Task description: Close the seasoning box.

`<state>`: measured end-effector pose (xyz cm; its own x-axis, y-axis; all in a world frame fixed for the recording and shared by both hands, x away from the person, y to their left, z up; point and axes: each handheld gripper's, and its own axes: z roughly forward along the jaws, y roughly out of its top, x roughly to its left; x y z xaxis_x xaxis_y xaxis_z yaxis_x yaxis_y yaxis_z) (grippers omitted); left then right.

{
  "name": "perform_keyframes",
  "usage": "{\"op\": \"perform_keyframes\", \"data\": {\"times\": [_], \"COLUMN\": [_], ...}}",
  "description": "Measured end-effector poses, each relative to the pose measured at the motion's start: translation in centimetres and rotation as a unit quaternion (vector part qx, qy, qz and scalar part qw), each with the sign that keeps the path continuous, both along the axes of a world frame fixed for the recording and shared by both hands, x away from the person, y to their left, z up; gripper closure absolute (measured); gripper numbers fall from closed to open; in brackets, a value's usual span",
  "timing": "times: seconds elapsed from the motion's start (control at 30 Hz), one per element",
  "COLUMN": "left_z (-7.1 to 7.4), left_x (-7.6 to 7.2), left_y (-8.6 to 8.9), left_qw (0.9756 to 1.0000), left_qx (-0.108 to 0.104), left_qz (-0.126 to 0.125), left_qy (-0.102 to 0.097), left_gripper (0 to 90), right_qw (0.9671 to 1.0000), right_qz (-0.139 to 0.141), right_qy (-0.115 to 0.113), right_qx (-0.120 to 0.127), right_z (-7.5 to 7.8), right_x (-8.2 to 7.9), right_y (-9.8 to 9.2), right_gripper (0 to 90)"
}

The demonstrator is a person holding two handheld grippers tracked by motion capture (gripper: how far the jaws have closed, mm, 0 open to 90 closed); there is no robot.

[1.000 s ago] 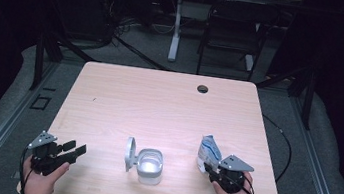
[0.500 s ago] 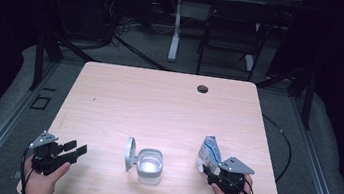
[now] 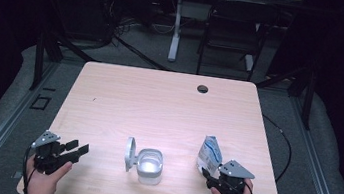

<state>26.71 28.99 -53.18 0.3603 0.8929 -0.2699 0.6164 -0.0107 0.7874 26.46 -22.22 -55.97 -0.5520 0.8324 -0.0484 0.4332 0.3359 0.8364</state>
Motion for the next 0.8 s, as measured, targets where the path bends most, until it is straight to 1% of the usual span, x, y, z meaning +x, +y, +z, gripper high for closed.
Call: {"op": "perform_keyframes", "data": {"times": [0.07, 0.1, 0.13, 0.2, 0.27, 0.3, 0.47, 0.57, 0.6, 0.67, 0.73, 0.8], "left_z": [0.2, 0.2, 0.3, 0.5, 0.7, 0.8, 1.3, 1.6, 1.9, 2.2, 2.5, 2.7], "left_x": [0.0, 0.0, 0.0, 0.1, 0.1, 0.1, -0.1, -0.3, -0.4, -0.6, -0.8, -0.9], "left_y": [-0.2, -0.3, -0.5, -0.9, -1.2, -1.4, -3.0, -3.9, -4.4, -5.2, -6.0, -6.5], "left_qw": [1.0000, 1.0000, 1.0000, 0.9999, 0.9998, 0.9998, 0.9988, 0.9977, 0.9968, 0.9952, 0.9938, 0.9927], "left_qx": [-0.001, -0.003, -0.002, 0.000, 0.005, 0.003, 0.015, 0.019, 0.022, 0.027, 0.028, 0.027], "left_qz": [-0.001, -0.002, -0.004, -0.011, -0.019, -0.018, -0.044, -0.062, -0.072, -0.090, -0.102, -0.113], "left_qy": [0.000, -0.004, -0.004, -0.006, -0.006, -0.009, -0.015, -0.021, -0.025, -0.028, -0.034, -0.033], "left_gripper": [49.0, 49.2, 49.4, 50.2, 51.8, 52.1, 58.1, 66.3, 68.8, 74.8, 77.1, 78.8], "right_qw": [1.0000, 1.0000, 1.0000, 1.0000, 1.0000, 1.0000, 1.0000, 0.9999, 1.0000, 1.0000, 1.0000, 1.0000], "right_qz": [0.000, -0.001, 0.000, 0.003, 0.004, 0.005, 0.007, 0.009, 0.009, 0.008, 0.008, 0.005], "right_qy": [0.001, -0.001, -0.002, 0.000, -0.001, -0.002, -0.006, -0.004, -0.002, -0.003, -0.002, -0.003], "right_qx": [-0.001, 0.002, 0.006, 0.003, 0.006, 0.006, 0.002, -0.001, -0.002, -0.002, -0.002, 0.001], "right_z": [0.0, 0.0, -0.1, 0.0, 0.0, 0.0, 0.3, 0.3, 0.4, 0.4, 0.5, 0.5], "right_x": [-0.2, -0.2, -0.3, -0.4, -0.4, -0.5, -0.6, -0.7, -0.7, -0.8, -0.9, -1.0], "right_y": [-0.1, -0.1, -0.1, -0.1, -0.1, -0.1, -0.1, 0.0, 0.0, 0.0, -0.1, -0.2], "right_gripper": [46.5, 46.1, 45.8, 45.0, 44.2, 43.9, 42.4, 42.1, 42.0, 41.9, 41.9, 41.8]}}
